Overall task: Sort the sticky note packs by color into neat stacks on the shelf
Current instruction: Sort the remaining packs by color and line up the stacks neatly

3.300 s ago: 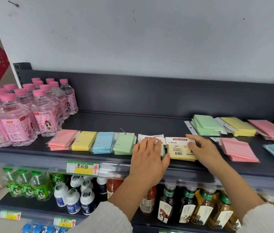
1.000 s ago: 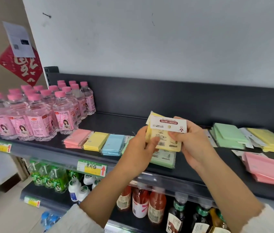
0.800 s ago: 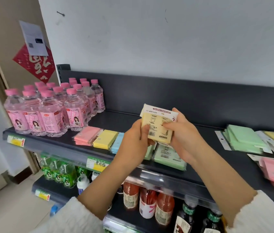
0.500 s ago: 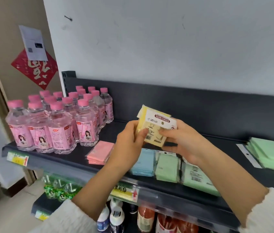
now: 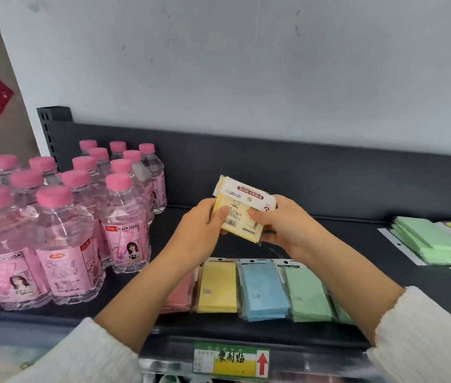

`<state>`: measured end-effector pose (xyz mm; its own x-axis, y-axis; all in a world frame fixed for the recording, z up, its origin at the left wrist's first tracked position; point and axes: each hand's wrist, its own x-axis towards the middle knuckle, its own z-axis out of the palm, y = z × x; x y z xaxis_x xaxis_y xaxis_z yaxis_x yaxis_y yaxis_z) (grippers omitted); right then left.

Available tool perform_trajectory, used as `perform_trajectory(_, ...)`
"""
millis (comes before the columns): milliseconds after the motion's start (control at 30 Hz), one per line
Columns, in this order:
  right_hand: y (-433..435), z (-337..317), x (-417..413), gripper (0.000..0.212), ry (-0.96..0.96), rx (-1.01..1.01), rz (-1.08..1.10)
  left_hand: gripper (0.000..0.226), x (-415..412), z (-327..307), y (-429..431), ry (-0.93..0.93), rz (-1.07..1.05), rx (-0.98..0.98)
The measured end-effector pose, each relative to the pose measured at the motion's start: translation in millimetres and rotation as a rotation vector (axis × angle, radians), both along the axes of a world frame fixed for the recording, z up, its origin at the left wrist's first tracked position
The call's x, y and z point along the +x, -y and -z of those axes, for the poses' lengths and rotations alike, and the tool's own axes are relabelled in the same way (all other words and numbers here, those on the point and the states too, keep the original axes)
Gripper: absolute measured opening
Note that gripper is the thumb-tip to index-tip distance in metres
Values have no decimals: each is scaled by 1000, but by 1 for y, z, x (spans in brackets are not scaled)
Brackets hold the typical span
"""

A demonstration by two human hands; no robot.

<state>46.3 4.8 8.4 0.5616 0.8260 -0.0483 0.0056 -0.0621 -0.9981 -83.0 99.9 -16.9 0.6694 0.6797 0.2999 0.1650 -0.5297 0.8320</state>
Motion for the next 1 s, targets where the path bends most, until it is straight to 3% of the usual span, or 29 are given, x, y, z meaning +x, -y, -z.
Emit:
perform_trajectory(233, 17, 4, 11, 24, 39, -22, 101, 34, 8, 0, 11, -276, 115, 123)
perform_trajectory(400, 43, -2, 35, 21, 62, -48, 149, 98, 14, -1, 35, -564, 216, 226)
perform_trajectory(567, 76, 1, 60, 22, 82, -79, 194, 118, 25, -5, 62, -685, 272, 283)
perform_trajectory(733, 135, -1, 92, 19, 67, -97, 245, 105, 45, -15, 88, -642, 301, 402)
perform_trajectory(900, 193, 10, 119, 16, 38, -179, 394, 75, 75, -16, 127, -548, 439, 547)
perform_trajectory(1000, 215, 24, 131, 17, 20, -245, 429, 75, 96, -8, 150, -599, 541, 610)
